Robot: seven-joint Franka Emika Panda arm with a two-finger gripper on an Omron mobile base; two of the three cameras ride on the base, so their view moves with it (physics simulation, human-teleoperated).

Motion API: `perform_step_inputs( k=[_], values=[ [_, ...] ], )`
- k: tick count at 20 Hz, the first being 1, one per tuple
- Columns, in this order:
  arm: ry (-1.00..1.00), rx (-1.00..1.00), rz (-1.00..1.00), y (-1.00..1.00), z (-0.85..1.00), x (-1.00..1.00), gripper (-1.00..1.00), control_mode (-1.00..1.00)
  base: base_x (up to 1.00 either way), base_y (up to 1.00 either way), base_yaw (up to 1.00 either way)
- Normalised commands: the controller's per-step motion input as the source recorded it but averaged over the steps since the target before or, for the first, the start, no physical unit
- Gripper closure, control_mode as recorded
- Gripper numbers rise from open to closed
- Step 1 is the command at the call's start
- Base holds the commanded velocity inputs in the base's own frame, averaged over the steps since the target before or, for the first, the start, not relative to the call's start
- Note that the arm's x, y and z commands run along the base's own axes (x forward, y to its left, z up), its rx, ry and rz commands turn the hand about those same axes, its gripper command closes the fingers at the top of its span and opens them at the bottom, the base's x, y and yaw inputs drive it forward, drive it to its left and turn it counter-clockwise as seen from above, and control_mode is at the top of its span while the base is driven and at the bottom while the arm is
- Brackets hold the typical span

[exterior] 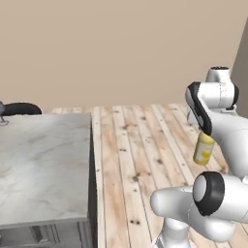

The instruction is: There is a wine glass and glass cup on the dining counter. Place the wine bottle next to the wine glass and the juice bottle next to the glass cup.

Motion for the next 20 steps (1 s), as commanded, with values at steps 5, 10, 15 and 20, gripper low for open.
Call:
perform_step_inputs(
  k=[5,10,15,20],
  values=[
    [0.00,0.00,0.00,0.00,0.00,0.00,1.00,1.00,0.64,-0.43,0.06],
    [0.00,0.00,0.00,0.00,0.00,0.00,1.00,1.00,0.66,-0.42,0.06],
    [0.00,0.00,0.00,0.00,0.00,0.00,1.00,1.00,0.65,-0.41,0.07],
    [0.00,0.00,0.00,0.00,0.00,0.00,1.00,1.00,0.68,-0.38,0.10]
  ],
)
